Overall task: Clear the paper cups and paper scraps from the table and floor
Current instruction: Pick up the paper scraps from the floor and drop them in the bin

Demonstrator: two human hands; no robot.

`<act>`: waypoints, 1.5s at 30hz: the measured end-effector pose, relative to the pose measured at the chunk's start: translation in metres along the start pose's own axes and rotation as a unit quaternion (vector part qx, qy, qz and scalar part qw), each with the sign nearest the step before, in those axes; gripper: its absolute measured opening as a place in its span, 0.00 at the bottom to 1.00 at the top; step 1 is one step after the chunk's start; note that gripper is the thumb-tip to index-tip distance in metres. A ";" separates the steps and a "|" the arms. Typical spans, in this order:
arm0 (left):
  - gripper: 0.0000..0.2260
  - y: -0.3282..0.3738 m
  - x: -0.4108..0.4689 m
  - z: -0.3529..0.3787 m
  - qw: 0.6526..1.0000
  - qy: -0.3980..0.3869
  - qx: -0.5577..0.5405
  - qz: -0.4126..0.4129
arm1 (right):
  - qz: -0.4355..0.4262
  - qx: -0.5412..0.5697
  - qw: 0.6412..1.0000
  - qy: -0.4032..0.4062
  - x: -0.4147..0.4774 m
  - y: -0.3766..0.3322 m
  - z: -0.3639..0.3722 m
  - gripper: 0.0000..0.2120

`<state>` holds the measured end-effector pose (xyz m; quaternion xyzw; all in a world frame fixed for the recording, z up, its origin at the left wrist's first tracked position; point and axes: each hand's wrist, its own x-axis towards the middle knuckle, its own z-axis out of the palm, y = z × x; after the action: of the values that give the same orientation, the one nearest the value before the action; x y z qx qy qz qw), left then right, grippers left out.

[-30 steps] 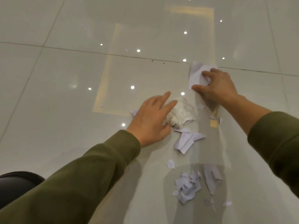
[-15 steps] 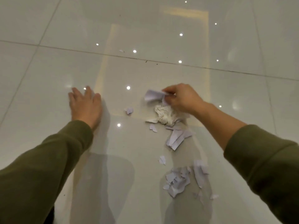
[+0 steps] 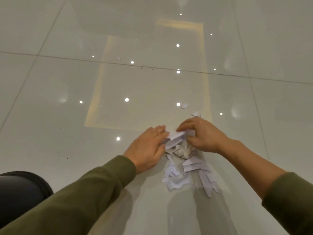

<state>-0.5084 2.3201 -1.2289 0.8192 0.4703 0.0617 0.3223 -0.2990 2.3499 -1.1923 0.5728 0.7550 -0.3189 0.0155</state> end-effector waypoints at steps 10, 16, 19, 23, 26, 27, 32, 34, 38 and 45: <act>0.29 0.010 0.026 -0.011 0.995 0.008 -0.097 -0.019 | 0.285 0.046 0.952 -0.101 -0.102 0.037 0.037 0.31; 0.27 0.012 0.020 0.014 0.994 -0.007 0.103 0.027 | 0.245 0.050 0.968 -0.003 -0.097 0.027 0.052 0.10; 0.22 0.002 0.017 0.008 0.996 0.042 0.082 0.007 | 0.290 0.072 0.953 0.043 -0.090 0.042 0.025 0.06; 0.15 -0.001 0.025 -0.008 0.989 0.120 -0.044 -0.077 | 0.311 0.104 0.930 0.168 -0.062 0.060 -0.009 0.06; 0.15 -0.004 0.051 -0.032 0.960 0.216 -0.108 -0.144 | 0.290 0.137 0.914 0.248 -0.029 0.066 -0.020 0.12; 0.15 -0.005 0.062 -0.040 0.950 0.236 -0.126 -0.163 | 0.287 0.158 0.905 0.271 -0.017 0.067 -0.022 0.14; 0.12 -0.001 0.105 -0.047 0.943 0.261 -0.105 -0.175 | 0.295 0.166 0.891 0.301 0.022 0.070 -0.015 0.18; 0.13 0.003 0.115 -0.039 0.955 0.232 -0.072 -0.171 | 0.294 0.146 0.894 0.306 0.027 0.071 -0.008 0.14; 0.15 0.008 0.127 -0.021 0.986 0.132 0.016 -0.096 | 0.262 0.130 0.909 0.296 0.034 0.071 0.001 0.13; 0.13 0.027 0.099 0.001 0.997 0.020 -0.067 -0.026 | 0.164 0.133 0.964 0.159 0.016 0.049 0.018 0.08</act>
<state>-0.4332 2.3902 -1.2340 0.7819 0.4924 0.1017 0.3685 -0.2678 2.3615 -1.2358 0.7290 0.5945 -0.3140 -0.1288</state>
